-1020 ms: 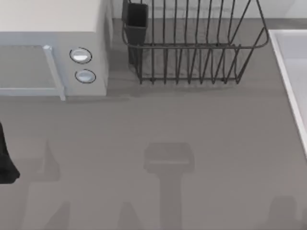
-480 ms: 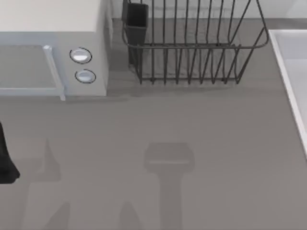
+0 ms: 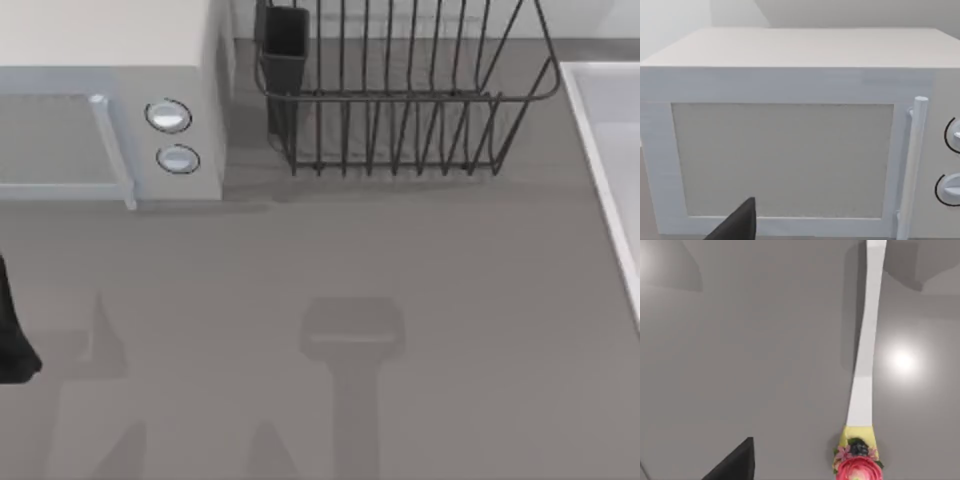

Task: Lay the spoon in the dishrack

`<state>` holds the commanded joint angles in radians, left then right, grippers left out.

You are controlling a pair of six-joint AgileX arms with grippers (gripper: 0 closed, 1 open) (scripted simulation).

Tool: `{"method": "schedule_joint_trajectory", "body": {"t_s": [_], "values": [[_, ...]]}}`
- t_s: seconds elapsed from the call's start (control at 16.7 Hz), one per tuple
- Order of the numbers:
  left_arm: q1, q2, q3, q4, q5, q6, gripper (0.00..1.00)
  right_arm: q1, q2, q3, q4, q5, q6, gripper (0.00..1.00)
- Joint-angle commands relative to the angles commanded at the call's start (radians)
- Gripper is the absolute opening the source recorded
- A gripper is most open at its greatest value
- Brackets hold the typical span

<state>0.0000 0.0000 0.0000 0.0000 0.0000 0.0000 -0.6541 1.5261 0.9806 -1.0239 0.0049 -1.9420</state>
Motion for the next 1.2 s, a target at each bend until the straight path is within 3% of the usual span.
{"method": "schedule_joint_trajectory", "body": {"t_s": [0.54, 0.9, 1.2], "values": [[0.000, 0.000, 0.000, 0.000, 0.000, 0.000, 1.00, -0.003, 0.184, -0.203, 0.393, 0.000, 0.002, 1.00], [0.000, 0.000, 0.000, 0.000, 0.000, 0.000, 1.00, -0.003, 0.201, -0.223, 0.425, 0.000, 0.003, 1.00], [0.000, 0.000, 0.000, 0.000, 0.000, 0.000, 1.00, -0.003, 0.201, -0.223, 0.425, 0.000, 0.003, 0.62]]}}
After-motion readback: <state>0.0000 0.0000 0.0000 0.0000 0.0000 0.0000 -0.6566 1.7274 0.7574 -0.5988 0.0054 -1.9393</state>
